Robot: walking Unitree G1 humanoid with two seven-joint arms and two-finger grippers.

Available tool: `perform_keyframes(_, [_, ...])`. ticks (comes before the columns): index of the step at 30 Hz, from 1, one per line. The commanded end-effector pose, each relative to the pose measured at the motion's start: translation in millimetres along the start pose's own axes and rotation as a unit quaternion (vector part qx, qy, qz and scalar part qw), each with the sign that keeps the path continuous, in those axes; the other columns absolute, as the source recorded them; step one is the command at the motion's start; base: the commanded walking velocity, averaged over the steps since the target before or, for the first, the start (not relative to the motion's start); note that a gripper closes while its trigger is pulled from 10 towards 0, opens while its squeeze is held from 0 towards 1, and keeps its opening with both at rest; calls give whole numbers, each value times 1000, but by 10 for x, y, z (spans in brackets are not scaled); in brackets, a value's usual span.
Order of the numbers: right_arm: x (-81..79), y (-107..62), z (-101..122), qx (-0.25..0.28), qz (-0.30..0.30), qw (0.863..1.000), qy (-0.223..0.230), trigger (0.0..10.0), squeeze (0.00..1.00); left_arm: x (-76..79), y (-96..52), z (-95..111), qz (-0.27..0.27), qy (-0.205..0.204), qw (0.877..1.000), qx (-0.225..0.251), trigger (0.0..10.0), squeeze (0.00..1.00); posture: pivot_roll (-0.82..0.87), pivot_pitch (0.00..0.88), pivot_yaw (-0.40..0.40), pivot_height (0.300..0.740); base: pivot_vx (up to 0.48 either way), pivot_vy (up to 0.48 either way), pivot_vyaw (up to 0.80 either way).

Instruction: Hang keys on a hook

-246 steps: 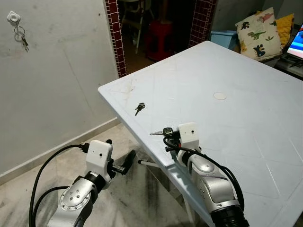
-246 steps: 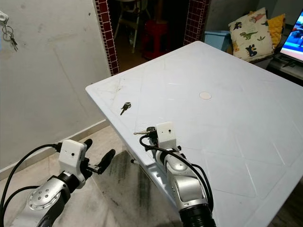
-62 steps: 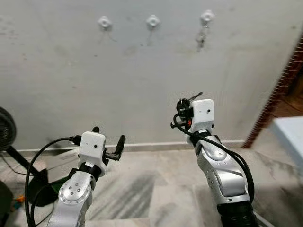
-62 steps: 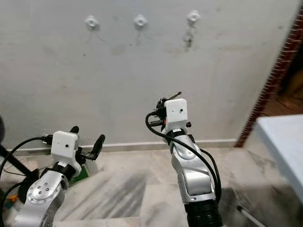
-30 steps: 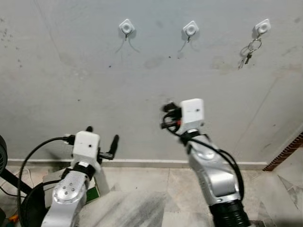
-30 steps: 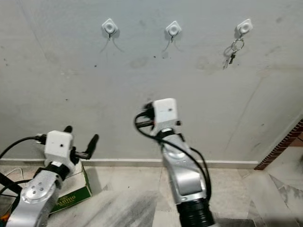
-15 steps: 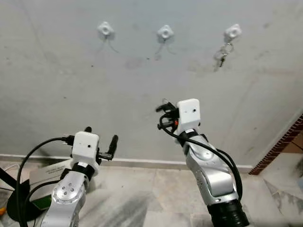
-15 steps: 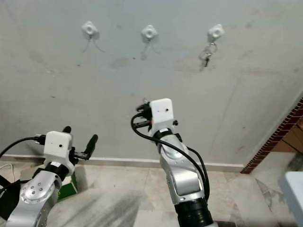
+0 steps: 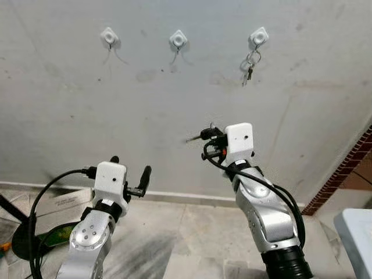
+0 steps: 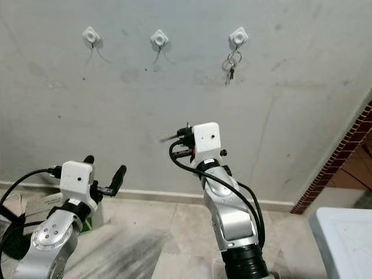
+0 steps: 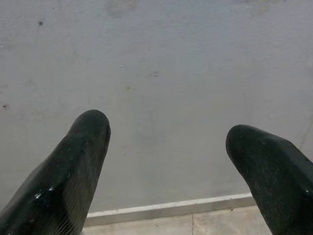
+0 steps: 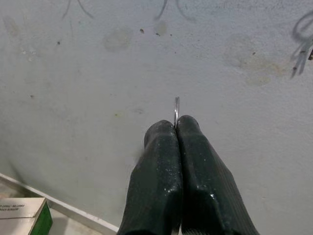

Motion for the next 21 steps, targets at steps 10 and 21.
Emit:
perform_keyframes(10, [-62,14,67,13,11,1000,-2,10000,0,0,-15,44,-10,-3,1000,17,10000,0,132,23,43,740,360,0,0])
perform_keyframes(21, [-67,24,58,12,14,1000,-3,10000,0,4,-12,44,-13,-6,1000,19,10000,0,134,17,43,740,460,0,0])
Point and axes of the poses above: a point about 5 cm out from each wrist's last joint towards the gripper, its own y axis pointing out of the wrist towards the gripper, its own z axis along the axis of the wrist's last joint, x = y × z, the point moved 1 cm from there along y, pointing out of the wrist towards the gripper, and after that the axes turned 6 degrees about y, right-handed, at the moved point
